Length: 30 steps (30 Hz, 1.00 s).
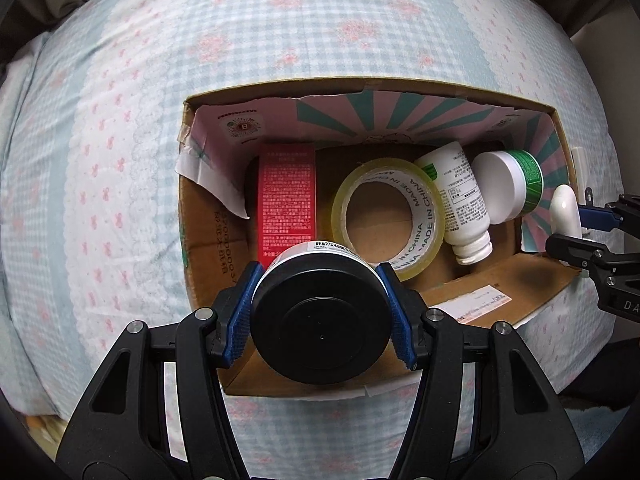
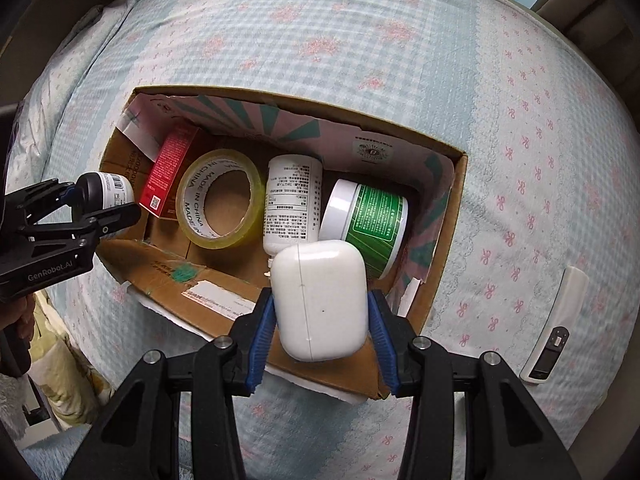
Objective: Organize rigid objects
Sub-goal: 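Open the left tool in the box while the right tool releases the earbud case inside, then lift both tools out of the box and move toward the remaining items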
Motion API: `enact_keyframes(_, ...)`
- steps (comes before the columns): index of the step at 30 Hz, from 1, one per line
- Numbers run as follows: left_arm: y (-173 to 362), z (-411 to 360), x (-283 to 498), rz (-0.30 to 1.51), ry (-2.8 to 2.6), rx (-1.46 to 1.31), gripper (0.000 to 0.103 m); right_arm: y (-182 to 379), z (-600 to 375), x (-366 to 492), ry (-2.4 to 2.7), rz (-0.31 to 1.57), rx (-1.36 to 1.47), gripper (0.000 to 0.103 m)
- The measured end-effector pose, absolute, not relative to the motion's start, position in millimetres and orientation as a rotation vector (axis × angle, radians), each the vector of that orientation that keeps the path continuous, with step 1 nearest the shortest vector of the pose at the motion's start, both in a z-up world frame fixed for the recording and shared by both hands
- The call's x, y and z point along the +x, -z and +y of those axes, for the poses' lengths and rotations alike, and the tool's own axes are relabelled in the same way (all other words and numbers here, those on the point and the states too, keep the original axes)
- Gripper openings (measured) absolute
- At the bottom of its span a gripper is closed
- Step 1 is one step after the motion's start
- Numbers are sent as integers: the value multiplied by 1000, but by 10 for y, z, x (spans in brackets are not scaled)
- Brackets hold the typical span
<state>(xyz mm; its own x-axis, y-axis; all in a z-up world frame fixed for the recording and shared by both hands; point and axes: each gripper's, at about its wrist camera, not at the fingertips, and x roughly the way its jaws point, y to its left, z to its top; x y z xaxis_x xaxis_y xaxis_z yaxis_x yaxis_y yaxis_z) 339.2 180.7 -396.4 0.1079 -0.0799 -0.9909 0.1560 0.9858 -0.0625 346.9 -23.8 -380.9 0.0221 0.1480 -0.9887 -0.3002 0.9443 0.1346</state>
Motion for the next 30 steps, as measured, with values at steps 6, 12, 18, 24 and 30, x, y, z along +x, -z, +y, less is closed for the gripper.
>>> enact_keyframes(6,4082,1684,3488,1466,231,125,54,4054,-294,3520,-338,1555,-81,42)
enact_keyframes(12,4152,1566,3498,1470,265,154,54,4149,-307,3496,-329,1582,-77,42)
enact_keyframes(18,4113,1492,3418,1440,301,178,101,4159,-277,3463,-355,1574,-49,59)
enact_keyframes(24,4020,1540,3330,1443,288,192,103,4052,-111,3335,-443,1542,-76,103)
enact_keyframes(30,3923,1616,3265,1439,261,164,103,3966,-177,3249,-419,1535,-53,103)
